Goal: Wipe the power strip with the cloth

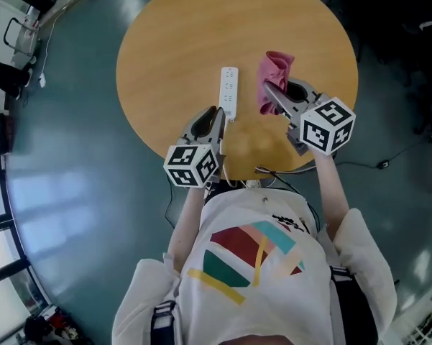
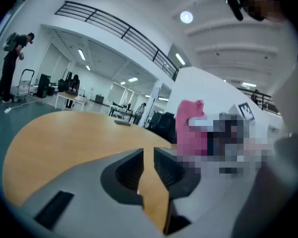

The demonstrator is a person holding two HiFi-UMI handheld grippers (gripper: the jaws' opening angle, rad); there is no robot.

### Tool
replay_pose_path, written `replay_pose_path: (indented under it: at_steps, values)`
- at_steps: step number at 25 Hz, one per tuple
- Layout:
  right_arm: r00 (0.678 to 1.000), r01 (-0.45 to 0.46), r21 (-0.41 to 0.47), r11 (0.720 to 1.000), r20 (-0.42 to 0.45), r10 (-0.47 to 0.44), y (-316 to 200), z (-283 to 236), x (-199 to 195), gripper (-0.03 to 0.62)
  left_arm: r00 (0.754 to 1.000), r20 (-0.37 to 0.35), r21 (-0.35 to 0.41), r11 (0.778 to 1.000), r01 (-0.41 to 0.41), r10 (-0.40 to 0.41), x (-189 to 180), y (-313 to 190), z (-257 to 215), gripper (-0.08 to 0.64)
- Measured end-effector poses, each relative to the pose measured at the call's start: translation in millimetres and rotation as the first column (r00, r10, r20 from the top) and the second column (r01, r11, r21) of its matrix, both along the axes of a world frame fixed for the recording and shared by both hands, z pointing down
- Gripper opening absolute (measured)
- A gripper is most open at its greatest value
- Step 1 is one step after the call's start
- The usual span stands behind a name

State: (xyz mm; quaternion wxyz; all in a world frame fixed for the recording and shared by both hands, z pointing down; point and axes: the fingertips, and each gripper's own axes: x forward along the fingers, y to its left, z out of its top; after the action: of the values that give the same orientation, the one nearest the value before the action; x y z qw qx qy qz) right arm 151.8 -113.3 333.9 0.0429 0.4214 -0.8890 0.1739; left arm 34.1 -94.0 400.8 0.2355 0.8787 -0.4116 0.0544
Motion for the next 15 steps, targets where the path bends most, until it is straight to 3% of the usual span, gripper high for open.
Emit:
replay_pose_path:
  at_steps: [3, 8, 15]
  values:
    - [0.995, -0.04, 0.022, 0.999, 0.092, 0.038, 34.0, -1.0, -1.8, 0.038, 0.998, -0.01, 0.1, 0.993, 0.058, -0.057, 1.6, 10.3, -26.9, 0.044]
    - [0.976, -0.076, -0.01, 0.997, 0.204, 0.077, 81.0, 8.8, 8.9, 0.038, 0.997, -0.013, 0.178, 0.981, 0.077, -0.076, 8.7, 39.9, -43.3, 0.043]
    - [0.979, -0.169, 0.036, 0.985, 0.121, 0.164, 109.4, 12.8, 33.5, 0.038, 0.999, 0.034, 0.183, 0.983, 0.02, -0.027, 25.5, 62.4, -43.3, 0.043]
